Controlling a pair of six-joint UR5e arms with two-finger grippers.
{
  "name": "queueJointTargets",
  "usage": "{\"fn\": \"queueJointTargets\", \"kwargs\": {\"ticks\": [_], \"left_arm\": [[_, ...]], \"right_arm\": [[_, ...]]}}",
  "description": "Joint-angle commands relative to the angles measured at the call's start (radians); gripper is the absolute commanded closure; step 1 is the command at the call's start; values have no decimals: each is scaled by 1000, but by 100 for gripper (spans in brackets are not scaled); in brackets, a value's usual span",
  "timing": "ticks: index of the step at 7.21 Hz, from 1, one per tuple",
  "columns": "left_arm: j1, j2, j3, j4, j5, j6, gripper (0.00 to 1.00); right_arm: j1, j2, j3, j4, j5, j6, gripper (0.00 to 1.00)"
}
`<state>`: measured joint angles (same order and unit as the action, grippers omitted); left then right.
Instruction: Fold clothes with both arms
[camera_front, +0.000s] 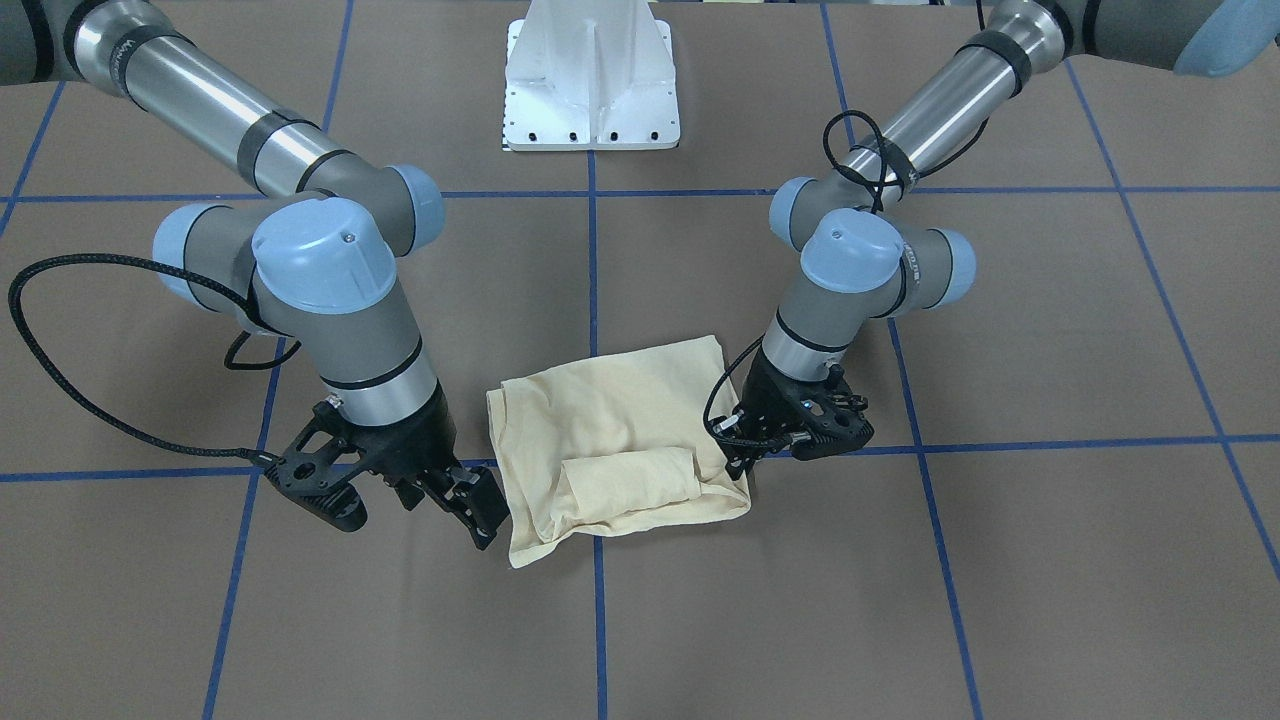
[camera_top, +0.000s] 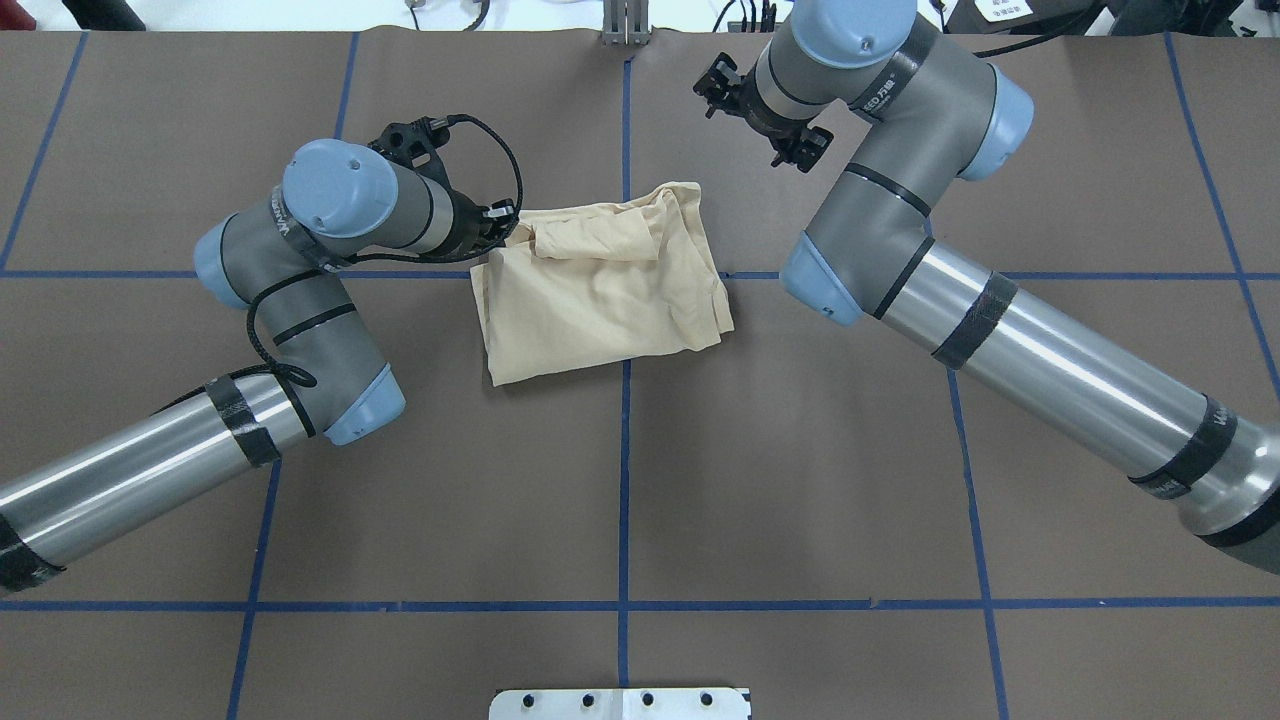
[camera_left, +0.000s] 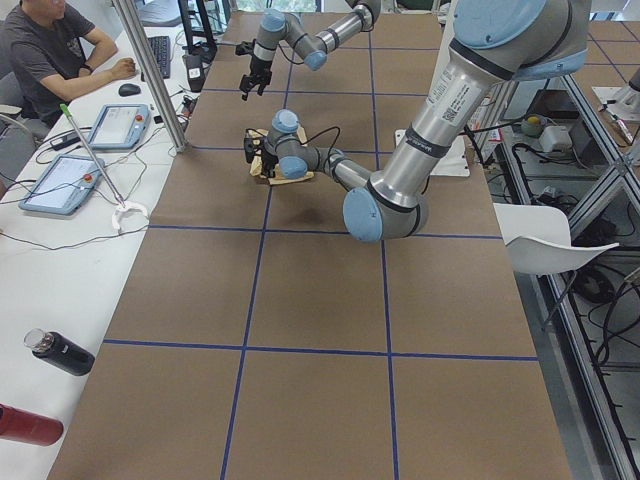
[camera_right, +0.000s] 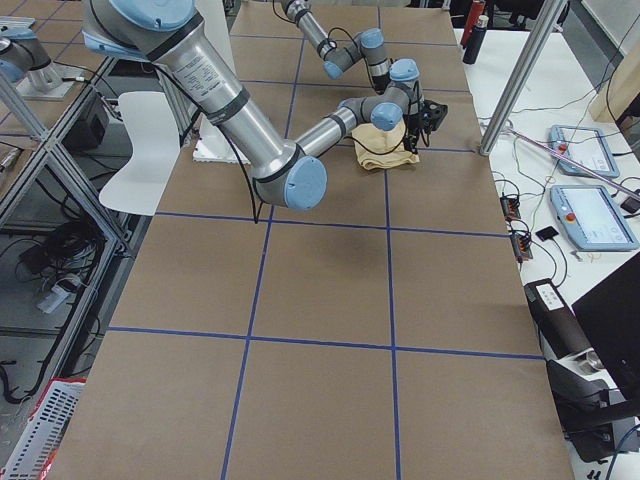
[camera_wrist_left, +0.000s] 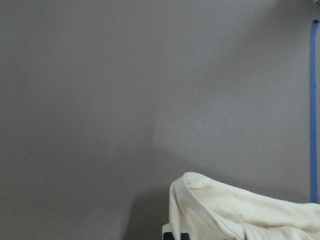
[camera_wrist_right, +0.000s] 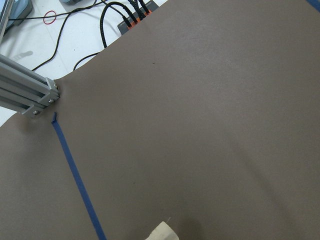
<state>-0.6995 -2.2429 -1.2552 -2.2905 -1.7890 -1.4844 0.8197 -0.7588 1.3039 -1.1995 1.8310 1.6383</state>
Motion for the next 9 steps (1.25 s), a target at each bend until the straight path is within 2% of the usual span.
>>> {"fn": "queueJointTargets", "kwargs": {"ticks": [1, 2, 3, 4, 6, 7, 8, 9], "left_arm": [[-3, 2, -7, -1, 3, 1, 0], [-29, 2, -15, -6, -3, 7, 0], [-56, 3, -33, 0, -4, 89, 0], [-108, 15, -56, 0, -44, 163, 0], [-229, 163, -245, 9, -177, 301, 0], [-301, 240, -335, 46, -243, 438, 0], [-340, 297, -399, 99, -254, 563, 0], [-360, 346, -436, 117, -253, 604, 0]], "right_arm": [[4, -1, 0, 0, 1, -2, 1], [9, -1, 0, -2, 7, -9, 1], [34, -1, 1, -3, 57, -46, 1], [83, -4, 2, -12, 135, -104, 1], [181, -62, 2, -17, 216, -269, 1], [232, -106, 3, -29, 268, -382, 1], [280, -153, 33, -75, 289, -507, 1], [315, -218, 79, -118, 289, -687, 1]]}}
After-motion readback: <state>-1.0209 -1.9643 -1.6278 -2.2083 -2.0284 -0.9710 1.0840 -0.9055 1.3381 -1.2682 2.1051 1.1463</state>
